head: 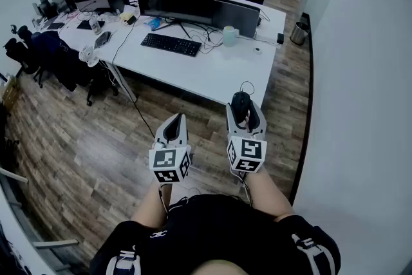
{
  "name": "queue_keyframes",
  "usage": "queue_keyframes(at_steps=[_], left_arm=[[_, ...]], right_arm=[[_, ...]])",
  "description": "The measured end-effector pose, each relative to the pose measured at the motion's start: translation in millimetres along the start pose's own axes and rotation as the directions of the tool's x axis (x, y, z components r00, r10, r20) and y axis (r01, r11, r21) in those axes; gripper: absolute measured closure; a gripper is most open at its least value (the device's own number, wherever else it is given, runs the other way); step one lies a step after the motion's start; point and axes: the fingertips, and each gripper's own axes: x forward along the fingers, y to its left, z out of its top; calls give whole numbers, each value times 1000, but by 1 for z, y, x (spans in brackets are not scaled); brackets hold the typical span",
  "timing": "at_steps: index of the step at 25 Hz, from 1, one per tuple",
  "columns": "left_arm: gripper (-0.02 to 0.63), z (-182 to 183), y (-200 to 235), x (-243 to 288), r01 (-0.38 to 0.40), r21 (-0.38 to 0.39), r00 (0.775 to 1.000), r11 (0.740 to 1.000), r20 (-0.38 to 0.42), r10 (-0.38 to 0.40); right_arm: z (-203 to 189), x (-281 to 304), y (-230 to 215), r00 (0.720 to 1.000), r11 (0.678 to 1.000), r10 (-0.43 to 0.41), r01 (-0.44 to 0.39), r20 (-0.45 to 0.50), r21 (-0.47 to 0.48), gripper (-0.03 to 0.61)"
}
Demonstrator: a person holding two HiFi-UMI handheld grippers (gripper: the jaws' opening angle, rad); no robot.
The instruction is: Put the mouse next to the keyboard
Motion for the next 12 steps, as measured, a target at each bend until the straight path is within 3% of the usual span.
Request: queue_keyframes(at_steps=[12], left_arm=[[602, -1, 18, -6, 4, 1, 1000, 1000, 5, -4]], right_arm=[[-2, 8, 17, 1000, 1000, 0, 0, -9, 5, 287]])
